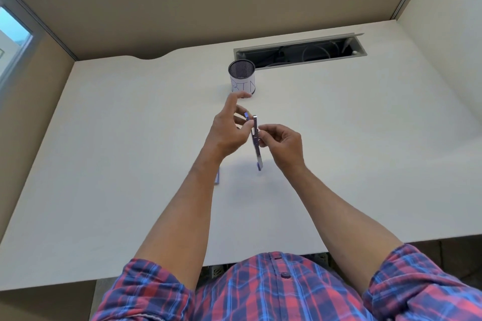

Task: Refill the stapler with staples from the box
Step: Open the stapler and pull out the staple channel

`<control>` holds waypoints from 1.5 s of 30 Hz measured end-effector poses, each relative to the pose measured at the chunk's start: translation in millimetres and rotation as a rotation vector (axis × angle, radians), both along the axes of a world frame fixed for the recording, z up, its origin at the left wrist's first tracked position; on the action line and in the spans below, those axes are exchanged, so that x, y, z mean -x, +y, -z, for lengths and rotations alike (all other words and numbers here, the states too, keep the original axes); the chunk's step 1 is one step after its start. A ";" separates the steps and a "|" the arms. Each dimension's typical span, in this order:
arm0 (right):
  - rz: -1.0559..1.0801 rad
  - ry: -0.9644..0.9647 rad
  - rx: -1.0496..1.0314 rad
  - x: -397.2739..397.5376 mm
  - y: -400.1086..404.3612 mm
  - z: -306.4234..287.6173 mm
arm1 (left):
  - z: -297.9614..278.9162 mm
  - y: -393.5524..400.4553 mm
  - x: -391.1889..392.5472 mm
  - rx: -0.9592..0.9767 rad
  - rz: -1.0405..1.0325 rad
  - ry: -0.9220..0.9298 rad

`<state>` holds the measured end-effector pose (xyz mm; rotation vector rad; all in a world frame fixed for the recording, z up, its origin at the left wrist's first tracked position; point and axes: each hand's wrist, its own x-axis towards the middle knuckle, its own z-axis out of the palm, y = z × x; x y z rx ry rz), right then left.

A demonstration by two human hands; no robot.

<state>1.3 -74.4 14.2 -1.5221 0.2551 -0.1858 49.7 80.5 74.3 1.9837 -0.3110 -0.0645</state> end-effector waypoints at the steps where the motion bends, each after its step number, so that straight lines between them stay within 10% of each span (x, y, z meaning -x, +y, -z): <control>1: 0.013 0.013 -0.007 -0.7 0.6 0.0 | 1.4 -1.3 0.1 -0.041 0.000 -0.039; 13: 0.069 0.044 -0.003 -4.1 2.8 -0.7 | 7.3 -5.5 -4.0 -0.092 -0.028 -0.033; 24: 0.000 -0.043 0.017 -2.3 13.0 -9.0 | 18.3 -5.1 0.0 0.517 -0.215 0.446; 33: -0.017 -0.105 0.149 0.0 12.0 -4.0 | 33.5 -4.7 11.9 0.491 -0.145 0.618; 45: -0.089 -0.108 0.096 5.0 0.0 13.5 | 21.5 -0.2 1.1 0.116 -0.103 0.322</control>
